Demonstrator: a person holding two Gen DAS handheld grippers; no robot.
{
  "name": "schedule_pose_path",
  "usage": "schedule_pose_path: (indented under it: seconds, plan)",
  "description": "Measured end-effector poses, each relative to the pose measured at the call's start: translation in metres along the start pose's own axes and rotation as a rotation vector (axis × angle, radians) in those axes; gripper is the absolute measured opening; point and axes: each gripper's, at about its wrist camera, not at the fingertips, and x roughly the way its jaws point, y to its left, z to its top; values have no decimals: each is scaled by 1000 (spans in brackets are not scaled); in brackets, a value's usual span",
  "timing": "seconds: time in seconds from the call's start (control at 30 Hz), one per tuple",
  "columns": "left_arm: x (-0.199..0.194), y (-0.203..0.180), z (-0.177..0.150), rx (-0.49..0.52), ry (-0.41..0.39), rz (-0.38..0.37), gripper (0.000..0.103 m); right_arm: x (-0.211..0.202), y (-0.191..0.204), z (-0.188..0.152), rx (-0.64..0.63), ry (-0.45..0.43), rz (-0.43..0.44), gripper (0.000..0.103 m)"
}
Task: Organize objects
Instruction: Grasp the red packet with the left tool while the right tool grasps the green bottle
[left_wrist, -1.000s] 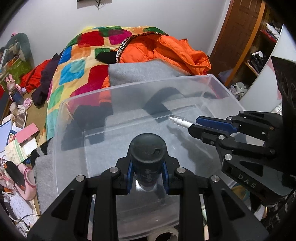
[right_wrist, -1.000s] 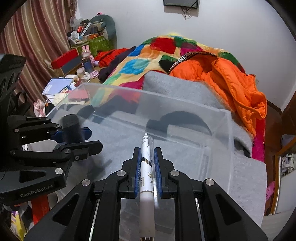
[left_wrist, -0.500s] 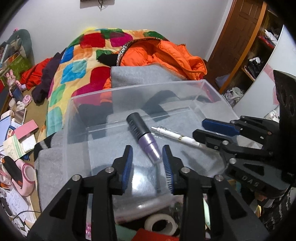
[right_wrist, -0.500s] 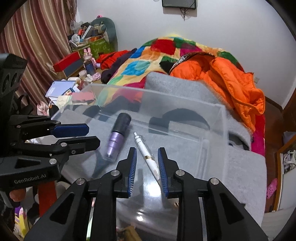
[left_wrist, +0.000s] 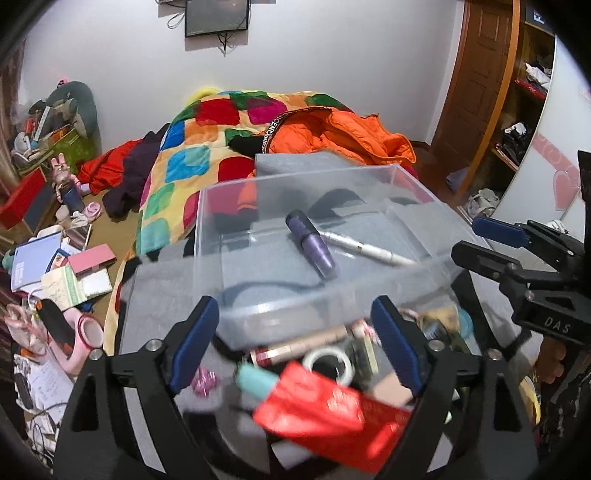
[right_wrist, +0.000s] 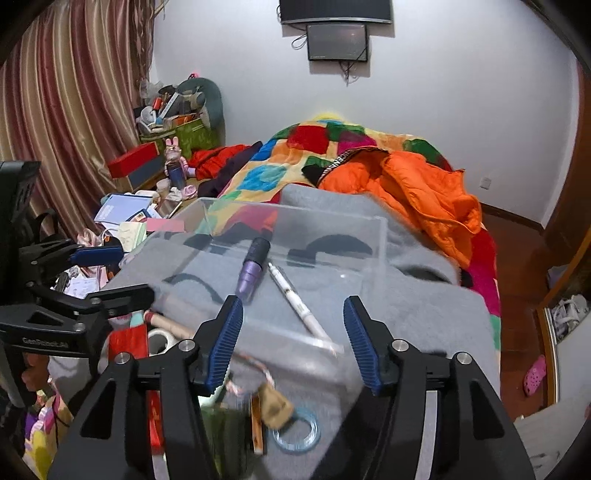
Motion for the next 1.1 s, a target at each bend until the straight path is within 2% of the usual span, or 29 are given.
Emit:
schedule_pose_path:
  seconds: [0.17,0.43,0.6,0.7,0.83,0.97,1.1]
  plan:
    - [-9,-19,-31,23,1,28,91,-13,-2,-26,48,8,11,53]
    - [-9,-49,-68,4,18,17,93,-27,7,-62,54,29,26,54]
    - [-10,-62,-91,31,3,88,96,-32,11,-76,73,38,46,62]
    - [-16,-58,-100,26,-7,93,98,-30,14,-82,76,40,46,66]
    - [-26,-48,-111,40,-14,143,98,-26,21,-87,65,50,32,66]
    - [-24,-34,-125,42,32,179,98,-24,27,-93,54,44,2,66]
    - [-28,-23,-127,-19,40,143,98,-27,31,-96,44,31,-13,65]
